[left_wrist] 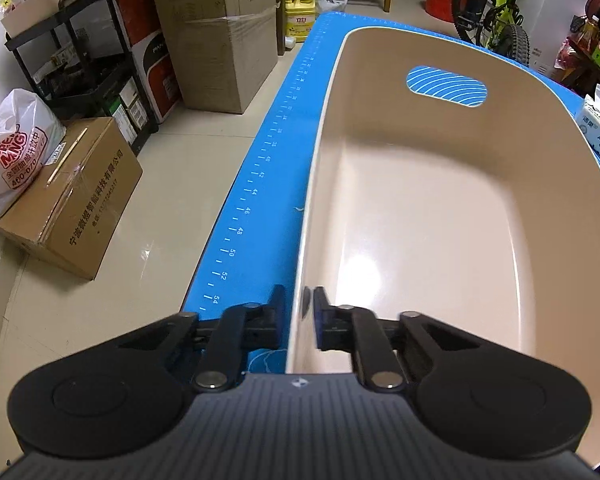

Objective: Organize rigid objects
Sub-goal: 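Rest the left gripper on the basket rim while the right gripper approaches the black marker, then close the right gripper on the black marker and lift it, then carry the marker over the basket and open the right gripper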

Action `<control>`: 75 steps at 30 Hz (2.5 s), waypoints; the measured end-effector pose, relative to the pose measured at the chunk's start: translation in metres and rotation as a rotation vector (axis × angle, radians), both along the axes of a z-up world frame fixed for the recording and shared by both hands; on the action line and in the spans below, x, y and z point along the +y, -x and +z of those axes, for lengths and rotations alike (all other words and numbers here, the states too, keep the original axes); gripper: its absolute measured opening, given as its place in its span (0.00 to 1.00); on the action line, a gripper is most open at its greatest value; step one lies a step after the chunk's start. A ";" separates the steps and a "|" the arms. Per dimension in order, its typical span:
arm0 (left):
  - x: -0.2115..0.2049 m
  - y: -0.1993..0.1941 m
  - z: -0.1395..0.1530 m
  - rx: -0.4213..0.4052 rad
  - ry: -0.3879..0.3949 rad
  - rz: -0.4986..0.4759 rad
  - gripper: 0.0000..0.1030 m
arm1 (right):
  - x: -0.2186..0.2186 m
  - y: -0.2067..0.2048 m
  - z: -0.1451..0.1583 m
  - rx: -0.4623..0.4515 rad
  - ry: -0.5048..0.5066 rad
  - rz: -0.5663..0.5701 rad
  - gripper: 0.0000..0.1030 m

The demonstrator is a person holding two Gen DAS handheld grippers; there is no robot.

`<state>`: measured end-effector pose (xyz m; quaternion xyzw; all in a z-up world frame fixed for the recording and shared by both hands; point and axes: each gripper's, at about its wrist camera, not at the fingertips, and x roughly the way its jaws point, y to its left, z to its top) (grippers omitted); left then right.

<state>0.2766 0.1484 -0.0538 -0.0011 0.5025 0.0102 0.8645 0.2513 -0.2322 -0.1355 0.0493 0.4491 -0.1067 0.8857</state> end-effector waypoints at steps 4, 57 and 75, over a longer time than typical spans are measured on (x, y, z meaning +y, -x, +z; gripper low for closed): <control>-0.002 0.000 0.000 0.000 -0.003 -0.005 0.08 | -0.001 -0.001 0.001 -0.002 -0.003 -0.006 0.70; 0.000 0.001 -0.003 0.000 0.009 -0.005 0.07 | 0.145 -0.062 0.152 -0.401 -0.143 0.338 0.24; 0.000 0.000 -0.009 0.007 0.013 -0.021 0.07 | 0.257 -0.101 0.078 -0.057 -0.073 0.557 0.24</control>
